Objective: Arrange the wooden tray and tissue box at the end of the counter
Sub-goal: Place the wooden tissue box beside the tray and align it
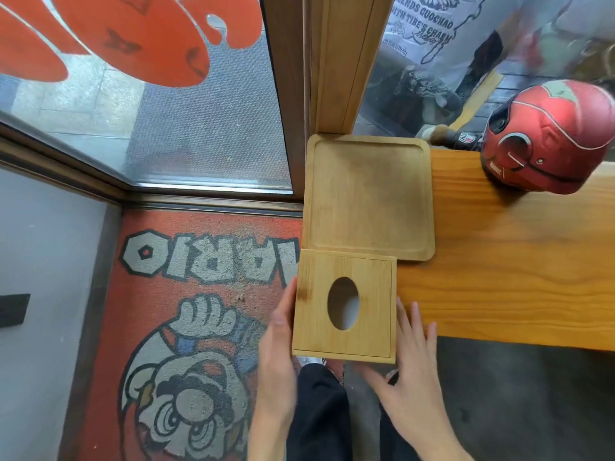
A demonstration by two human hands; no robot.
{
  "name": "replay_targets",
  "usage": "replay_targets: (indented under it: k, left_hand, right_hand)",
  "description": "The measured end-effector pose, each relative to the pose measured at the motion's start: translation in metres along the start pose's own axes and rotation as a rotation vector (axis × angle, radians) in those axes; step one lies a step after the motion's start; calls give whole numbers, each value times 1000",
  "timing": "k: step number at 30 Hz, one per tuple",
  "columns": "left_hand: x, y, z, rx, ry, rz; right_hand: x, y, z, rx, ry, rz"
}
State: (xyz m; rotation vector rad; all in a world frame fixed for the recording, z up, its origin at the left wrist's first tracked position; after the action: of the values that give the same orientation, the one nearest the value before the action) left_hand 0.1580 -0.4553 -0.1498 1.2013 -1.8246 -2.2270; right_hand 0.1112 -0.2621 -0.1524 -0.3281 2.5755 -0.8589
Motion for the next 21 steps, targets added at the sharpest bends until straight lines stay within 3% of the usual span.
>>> replay_targets:
  k: [4,12,18,21]
  left_hand:
    - [0,-1,2,-14,72,5]
    - [1,-1,1,-93,83,34]
    - [2,6,4,-58,27,24]
    - [3,11,-3,24,22,24]
  right_hand:
    - [11,-11,-3,-11,136,35]
    - [11,-11,-1,39,163,44]
    - [12,-13,0,58,140,69]
    - [11,-11,2,66,17,93]
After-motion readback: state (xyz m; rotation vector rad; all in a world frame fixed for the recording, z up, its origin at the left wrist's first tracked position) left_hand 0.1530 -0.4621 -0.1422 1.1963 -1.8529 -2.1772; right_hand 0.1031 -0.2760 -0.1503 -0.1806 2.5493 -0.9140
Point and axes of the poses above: each hand's wrist, its own x-axis towards the middle knuckle, its own z-axis out of the palm, y = z × x, the point moved 10 cm from there along x, towards the middle knuckle, and after that the axes turned 3 degrees about y, right-handed, at the moved point
